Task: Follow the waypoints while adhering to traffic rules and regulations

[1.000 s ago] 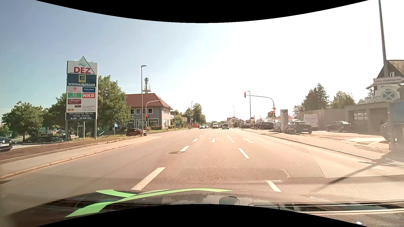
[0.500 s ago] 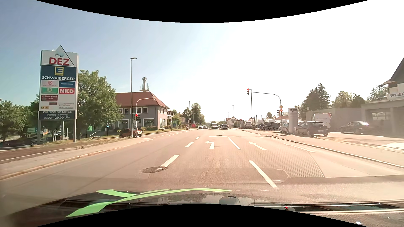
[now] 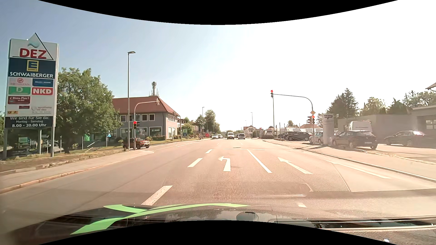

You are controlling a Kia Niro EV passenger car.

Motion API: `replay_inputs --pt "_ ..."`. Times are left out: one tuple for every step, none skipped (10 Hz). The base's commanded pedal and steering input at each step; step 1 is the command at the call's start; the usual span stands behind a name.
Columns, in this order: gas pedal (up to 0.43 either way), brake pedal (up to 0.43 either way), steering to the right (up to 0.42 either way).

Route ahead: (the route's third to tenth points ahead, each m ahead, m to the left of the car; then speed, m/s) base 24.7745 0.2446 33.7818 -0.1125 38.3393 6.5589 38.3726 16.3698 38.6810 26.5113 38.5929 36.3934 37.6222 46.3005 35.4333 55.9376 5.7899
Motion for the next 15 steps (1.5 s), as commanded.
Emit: replay_inputs --pt "0.0 0.11 0.0" --pt "0.0 0.11 -0.004" --pt "0.0 0.098 -0.005" --pt "0.0 0.091 -0.005" --pt "0.0 0.098 -0.005" --pt "0.0 0.11 -0.005" --pt "0.0 0.146 -0.005" --pt "0.0 0.183 -0.005" --pt "0.0 0.189 -0.005" --pt "0.0 0.189 -0.005" --pt "0.0 0.195 -0.005" --pt "0.0 0.189 -0.005" --pt "0.0 0.189 -0.005" --pt "0.0 0.165 -0.005" --pt "0.0 0.14 -0.005"
